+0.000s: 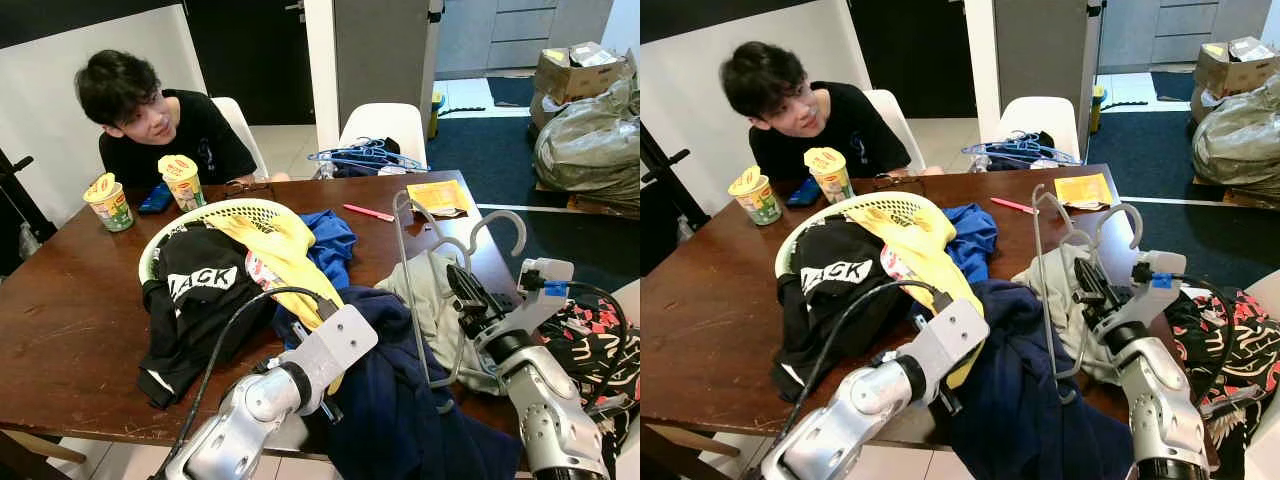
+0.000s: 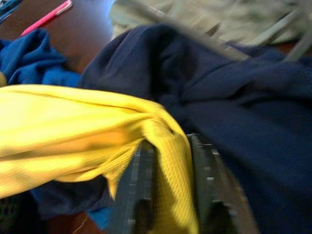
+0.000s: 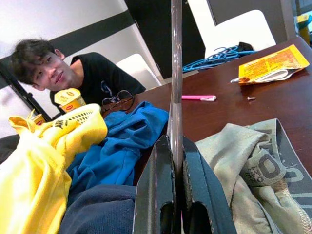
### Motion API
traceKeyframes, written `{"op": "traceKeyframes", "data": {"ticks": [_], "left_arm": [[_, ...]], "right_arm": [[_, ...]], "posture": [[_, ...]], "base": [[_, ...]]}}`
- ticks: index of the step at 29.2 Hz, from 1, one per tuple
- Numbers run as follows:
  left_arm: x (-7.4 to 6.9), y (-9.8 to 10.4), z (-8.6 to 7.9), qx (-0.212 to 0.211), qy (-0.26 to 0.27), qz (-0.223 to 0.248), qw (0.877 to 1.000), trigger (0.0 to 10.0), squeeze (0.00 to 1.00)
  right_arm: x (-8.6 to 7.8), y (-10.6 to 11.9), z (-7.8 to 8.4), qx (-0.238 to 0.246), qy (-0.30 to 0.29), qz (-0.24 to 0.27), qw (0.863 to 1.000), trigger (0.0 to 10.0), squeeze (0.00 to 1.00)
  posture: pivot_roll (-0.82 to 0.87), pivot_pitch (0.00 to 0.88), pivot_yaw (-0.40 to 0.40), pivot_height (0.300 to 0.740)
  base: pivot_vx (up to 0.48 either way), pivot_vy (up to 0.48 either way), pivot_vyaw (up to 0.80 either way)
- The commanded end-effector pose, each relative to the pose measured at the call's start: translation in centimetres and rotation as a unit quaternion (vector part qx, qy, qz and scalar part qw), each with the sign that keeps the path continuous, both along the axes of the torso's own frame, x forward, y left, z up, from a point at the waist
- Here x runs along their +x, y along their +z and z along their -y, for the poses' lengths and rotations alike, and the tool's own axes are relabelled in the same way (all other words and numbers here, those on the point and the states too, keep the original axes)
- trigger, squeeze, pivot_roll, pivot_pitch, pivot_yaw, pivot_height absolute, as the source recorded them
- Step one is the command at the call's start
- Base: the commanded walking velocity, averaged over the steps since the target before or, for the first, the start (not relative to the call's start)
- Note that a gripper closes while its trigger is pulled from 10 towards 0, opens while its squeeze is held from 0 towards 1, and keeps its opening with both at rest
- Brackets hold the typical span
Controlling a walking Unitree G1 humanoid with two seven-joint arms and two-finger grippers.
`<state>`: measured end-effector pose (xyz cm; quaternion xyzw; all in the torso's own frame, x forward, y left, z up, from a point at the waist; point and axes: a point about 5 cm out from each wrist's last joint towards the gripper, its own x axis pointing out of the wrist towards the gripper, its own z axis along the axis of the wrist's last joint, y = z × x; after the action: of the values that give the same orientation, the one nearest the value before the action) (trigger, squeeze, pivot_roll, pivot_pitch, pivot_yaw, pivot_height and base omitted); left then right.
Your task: Hang hanger
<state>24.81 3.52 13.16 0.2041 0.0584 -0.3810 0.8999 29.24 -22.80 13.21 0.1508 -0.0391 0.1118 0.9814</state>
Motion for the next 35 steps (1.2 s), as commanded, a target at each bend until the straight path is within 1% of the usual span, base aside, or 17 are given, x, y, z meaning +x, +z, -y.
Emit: {"op": "traceKeyframes", "data": {"ticks": [1, 2, 6, 10, 11, 12, 13, 18, 19, 21, 22, 24, 25, 27, 29, 34, 35], "left_arm": [[0.2, 0.6, -1.1, -0.009, 0.004, -0.004, 1.0, 10.0, 1.0], [0.2, 0.6, -1.1, -0.009, 0.004, -0.004, 1.0, 10.0, 1.0], [2.6, 3.7, -4.2, -0.047, 0.064, 0.037, 0.996, 10.0, 1.0], [3.1, 4.4, -4.8, -0.053, 0.078, 0.047, 0.994, 10.0, 1.0], [3.8, 5.7, -6.0, -0.069, 0.1, 0.066, 0.99, 10.0, 1.0], [3.8, 5.7, -6.0, -0.069, 0.1, 0.066, 0.99, 10.0, 1.0], [4.5, 6.9, -7.1, -0.083, 0.124, 0.083, 0.985, 10.0, 1.0], [5.3, 8.2, -8.9, -0.1, 0.163, 0.103, 0.976, 10.0, 1.0], [5.8, 8.2, -10.0, -0.102, 0.199, 0.105, 0.969, 10.0, 0.68], [6.2, 8.1, -10.8, -0.103, 0.222, 0.104, 0.964, 10.0, 0.68], [7.1, 7.9, -12.9, -0.124, 0.271, 0.094, 0.95, 10.0, 0.0], [7.1, 7.9, -12.9, -0.124, 0.271, 0.094, 0.95, 10.0, 0.0], [8.0, 7.8, -15.0, -0.154, 0.32, 0.084, 0.931, 10.0, 0.0], [8.0, 7.8, -15.0, -0.154, 0.32, 0.084, 0.931, 10.0, 0.0], [9.6, 7.6, -18.0, -0.202, 0.373, 0.058, 0.904, 10.0, 0.0], [10.3, 7.7, -18.7, -0.208, 0.379, 0.057, 0.9, 10.0, 0.0], [11.2, 8.1, -19.7, -0.192, 0.378, 0.067, 0.903, 10.0, 0.0]], "right_arm": [[-0.3, -0.8, -0.4, 0.002, 0.011, -0.018, 1.0, 10.0, 0.0], [-0.3, -0.8, -0.4, 0.002, 0.011, -0.018, 1.0, 10.0, 0.0], [-0.3, -0.8, -0.4, 0.002, 0.013, -0.02, 1.0, 10.0, 0.0], [-0.4, -0.8, -0.4, 0.002, 0.013, -0.02, 1.0, 10.0, 0.0], [-0.3, -0.8, -0.3, 0.002, 0.013, -0.02, 1.0, 10.0, 0.0], [-0.3, -0.8, -0.3, 0.002, 0.013, -0.02, 1.0, 10.0, 0.0], [-0.4, -0.8, -0.3, 0.001, 0.014, -0.021, 1.0, 10.0, 0.0], [-0.4, -0.8, -0.3, -0.001, 0.015, -0.022, 1.0, 10.0, 0.0], [-0.4, -0.8, -0.2, -0.002, 0.016, -0.022, 1.0, 10.0, 0.0], [-0.4, -0.8, -0.2, -0.002, 0.016, -0.023, 1.0, 10.0, 0.0], [-0.4, -0.7, -0.2, -0.003, 0.016, -0.023, 1.0, 10.0, 0.0], [-0.4, -0.7, -0.2, -0.003, 0.016, -0.023, 1.0, 10.0, 0.0], [-0.4, -0.6, -0.1, -0.005, 0.016, -0.023, 1.0, 10.0, 0.0], [-0.4, -0.6, -0.1, -0.005, 0.016, -0.023, 1.0, 10.0, 0.0], [-0.5, -0.3, 0.1, -0.009, 0.02, -0.022, 1.0, 10.0, 0.0], [-0.6, -0.1, 0.1, -0.013, 0.024, -0.022, 0.999, 10.0, 0.0], [-0.7, 0.3, 0.2, -0.016, 0.028, -0.021, 0.999, 10.0, 0.0]], "posture": [[-0.04, 0.0, 0.112, 0.74], [-0.04, 0.0, 0.112, 0.74], [-0.04, 0.0, 0.111, 0.74], [-0.04, 0.0, 0.111, 0.74], [-0.04, 0.0, 0.109, 0.74], [-0.04, 0.0, 0.109, 0.74], [-0.04, 0.0, 0.106, 0.74], [-0.04, 0.0, 0.102, 0.74], [-0.04, 0.0, 0.101, 0.74], [-0.04, 0.0, 0.101, 0.74], [-0.04, 0.007, 0.094, 0.74], [-0.04, 0.007, 0.094, 0.74], [-0.04, 0.014, 0.09, 0.74], [-0.04, 0.014, 0.09, 0.74], [-0.05, 0.036, 0.074, 0.74], [-0.05, 0.046, 0.067, 0.74], [-0.05, 0.075, 0.059, 0.74]], "base": [[0.0, 0.0, 0.0], [0.0, 0.0, 0.0], [0.0, 0.0, 0.0], [0.0, 0.0, 0.0], [0.0, 0.0, 0.0], [0.0, 0.0, 0.0], [0.0, 0.0, 0.0], [0.0, 0.0, 0.0], [0.0, 0.0, 0.0], [0.0, 0.0, 0.0], [0.0, 0.0, 0.0], [0.0, 0.0, 0.0], [0.0, 0.0, 0.0], [0.0, 0.0, 0.0], [0.0, 0.0, 0.0], [0.0, 0.0, 0.0], [0.0, 0.0, 0.0]]}}
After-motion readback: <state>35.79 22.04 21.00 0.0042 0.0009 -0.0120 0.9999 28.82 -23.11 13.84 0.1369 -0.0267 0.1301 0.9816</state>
